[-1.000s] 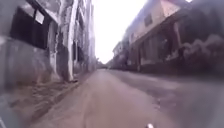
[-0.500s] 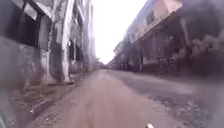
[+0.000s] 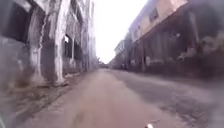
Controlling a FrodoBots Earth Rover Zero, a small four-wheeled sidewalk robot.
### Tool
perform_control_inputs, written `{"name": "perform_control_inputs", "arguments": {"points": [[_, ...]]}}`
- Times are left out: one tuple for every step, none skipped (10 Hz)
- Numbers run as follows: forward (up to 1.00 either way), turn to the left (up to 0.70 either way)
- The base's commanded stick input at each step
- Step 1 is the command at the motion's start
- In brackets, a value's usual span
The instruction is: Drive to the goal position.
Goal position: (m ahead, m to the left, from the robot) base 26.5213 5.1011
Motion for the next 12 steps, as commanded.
{"name": "perform_control_inputs", "arguments": {"points": [[1.0, 0.0], [1.0, 0.0], [1.0, 0.0], [1.0, 0.0], [1.0, 0.0], [1.0, 0.0], [1.0, 0.0], [1.0, 0.0], [1.0, 0.0], [1.0, 0.0], [1.0, 0.0], [1.0, 0.0]]}}
